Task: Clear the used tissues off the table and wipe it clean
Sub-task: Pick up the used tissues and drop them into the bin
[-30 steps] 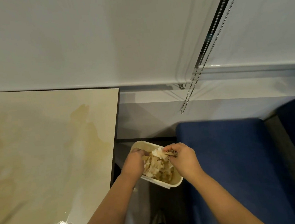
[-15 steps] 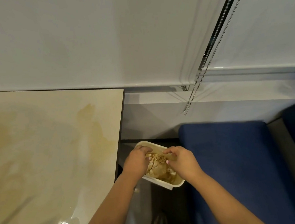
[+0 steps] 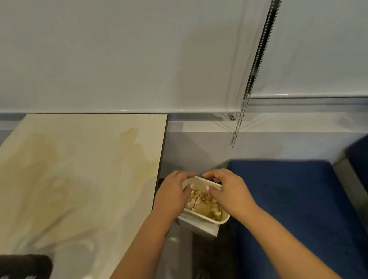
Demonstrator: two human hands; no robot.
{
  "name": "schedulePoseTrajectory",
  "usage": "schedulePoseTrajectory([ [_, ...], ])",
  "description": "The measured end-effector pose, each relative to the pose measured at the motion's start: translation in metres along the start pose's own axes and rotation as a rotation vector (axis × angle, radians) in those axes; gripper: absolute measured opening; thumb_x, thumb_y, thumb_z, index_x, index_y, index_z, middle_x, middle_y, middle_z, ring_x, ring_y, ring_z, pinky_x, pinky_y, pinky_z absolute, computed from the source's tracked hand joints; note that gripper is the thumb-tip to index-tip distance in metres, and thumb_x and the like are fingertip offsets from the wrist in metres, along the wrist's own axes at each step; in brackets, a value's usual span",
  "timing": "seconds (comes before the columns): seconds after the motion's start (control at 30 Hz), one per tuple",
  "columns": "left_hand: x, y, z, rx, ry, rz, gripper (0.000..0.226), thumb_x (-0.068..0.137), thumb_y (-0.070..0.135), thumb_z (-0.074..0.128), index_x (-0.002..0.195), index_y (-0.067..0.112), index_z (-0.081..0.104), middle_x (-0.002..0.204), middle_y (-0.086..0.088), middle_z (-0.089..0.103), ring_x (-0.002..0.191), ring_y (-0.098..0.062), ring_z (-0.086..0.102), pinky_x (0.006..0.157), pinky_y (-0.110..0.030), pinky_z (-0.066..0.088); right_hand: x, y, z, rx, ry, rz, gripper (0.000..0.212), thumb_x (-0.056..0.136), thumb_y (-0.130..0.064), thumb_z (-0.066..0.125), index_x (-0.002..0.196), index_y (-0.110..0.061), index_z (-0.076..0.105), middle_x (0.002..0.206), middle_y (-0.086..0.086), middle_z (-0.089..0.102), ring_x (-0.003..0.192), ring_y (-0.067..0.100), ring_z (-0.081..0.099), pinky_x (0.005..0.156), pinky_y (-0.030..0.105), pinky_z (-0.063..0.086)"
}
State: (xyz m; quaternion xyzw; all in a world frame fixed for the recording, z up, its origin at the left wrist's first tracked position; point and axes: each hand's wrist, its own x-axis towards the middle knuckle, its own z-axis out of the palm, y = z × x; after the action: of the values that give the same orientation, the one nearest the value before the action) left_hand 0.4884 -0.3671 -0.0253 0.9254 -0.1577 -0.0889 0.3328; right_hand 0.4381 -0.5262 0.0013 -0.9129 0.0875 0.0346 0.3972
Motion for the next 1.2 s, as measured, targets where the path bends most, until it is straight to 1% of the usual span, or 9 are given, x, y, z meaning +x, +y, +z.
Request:
schedulePoseTrajectory([
  [0.2,-0.063,0.018,-0.03,-0.074,0.115,0.013,0.03,0.085,0.02,0.063,0.114,0.029,0.063,0.111,0.009,0.061,0.103,-0.009,0.057,0.091,-0.035,0.049,-0.051,-0.036,-0.015,0.017,0.034,-0.11,0.03,0.087,-0.019,0.064,0.115,-0.029,0.062,0.109,-0.01,0.06,0.097,0.004,0.054,0.083,0.018,0.043],
  [0.4,-0.137,0.027,-0.069,-0.083,0.223,-0.025,0.031,0.088,0.019,0.059,0.118,0.028,0.061,0.114,0.01,0.059,0.106,-0.005,0.053,0.09,-0.025,0.047,-0.098,-0.069,-0.009,0.081,0.017,-0.186,0.03,0.086,-0.02,0.064,0.111,-0.037,0.06,0.11,-0.014,0.059,0.098,0.001,0.055,0.086,0.027,0.049],
  [0.57,-0.188,0.018,-0.092,-0.11,0.303,-0.11,0.028,0.092,0.024,0.057,0.118,0.033,0.059,0.117,0.014,0.056,0.11,-0.004,0.051,0.095,-0.029,0.046,-0.126,-0.101,0.007,0.126,-0.028,-0.262,0.03,0.087,-0.022,0.064,0.111,-0.039,0.059,0.105,-0.021,0.056,0.097,0.0,0.053,0.088,0.027,0.049],
  [0.67,-0.215,0.009,-0.107,-0.074,0.353,-0.159,0.028,0.093,0.029,0.055,0.12,0.037,0.057,0.119,0.017,0.056,0.109,-0.002,0.051,0.095,-0.026,0.047,-0.14,-0.124,0.021,0.154,-0.076,-0.315,0.028,0.088,-0.022,0.063,0.11,-0.038,0.059,0.1,-0.025,0.052,0.096,0.001,0.055,0.085,0.02,0.047],
  [0.73,-0.235,0.004,-0.118,-0.071,0.383,-0.195,0.028,0.093,0.031,0.054,0.12,0.038,0.056,0.12,0.017,0.056,0.108,-0.001,0.051,0.095,-0.026,0.047,-0.151,-0.14,0.031,0.177,-0.097,-0.348,0.026,0.088,-0.023,0.063,0.109,-0.038,0.058,0.1,-0.023,0.054,0.095,0.003,0.056,0.082,0.02,0.047],
  [0.87,-0.277,-0.008,-0.14,-0.079,0.456,-0.275,0.03,0.092,0.03,0.056,0.121,0.037,0.056,0.124,0.016,0.055,0.111,-0.002,0.051,0.098,-0.028,0.046,-0.175,-0.173,0.058,0.163,-0.159,-0.421,0.025,0.089,-0.026,0.062,0.109,-0.04,0.056,0.101,-0.029,0.052,0.091,-0.006,0.052,0.078,0.013,0.045],
  [1.0,-0.324,-0.026,-0.159,-0.096,0.523,-0.325,0.03,0.092,0.029,0.057,0.121,0.037,0.057,0.124,0.016,0.055,0.11,0.0,0.051,0.097,-0.025,0.046,-0.198,-0.204,0.092,0.185,-0.219,-0.484,0.026,0.088,-0.024,0.063,0.102,-0.044,0.054,0.101,-0.03,0.052,0.092,-0.007,0.053,0.075,0.01,0.044],
  [1.1,-0.367,-0.044,-0.172,-0.106,0.569,-0.35,0.03,0.092,0.028,0.057,0.12,0.037,0.057,0.121,0.018,0.055,0.107,0.001,0.05,0.094,-0.023,0.047,-0.225,-0.228,0.121,0.222,-0.262,-0.526,0.029,0.088,-0.02,0.064,0.099,-0.046,0.055,0.102,-0.03,0.054,0.092,-0.004,0.055,0.073,0.012,0.046],
  [1.2,-0.412,-0.064,-0.183,-0.12,0.602,-0.385,0.028,0.093,0.03,0.056,0.12,0.037,0.056,0.121,0.02,0.055,0.108,0.003,0.049,0.092,-0.02,0.045,-0.254,-0.249,0.151,0.239,-0.297,-0.594,0.028,0.087,-0.017,0.065,0.103,-0.038,0.06,0.102,-0.027,0.057,0.091,-0.004,0.056,0.072,0.015,0.048],
])
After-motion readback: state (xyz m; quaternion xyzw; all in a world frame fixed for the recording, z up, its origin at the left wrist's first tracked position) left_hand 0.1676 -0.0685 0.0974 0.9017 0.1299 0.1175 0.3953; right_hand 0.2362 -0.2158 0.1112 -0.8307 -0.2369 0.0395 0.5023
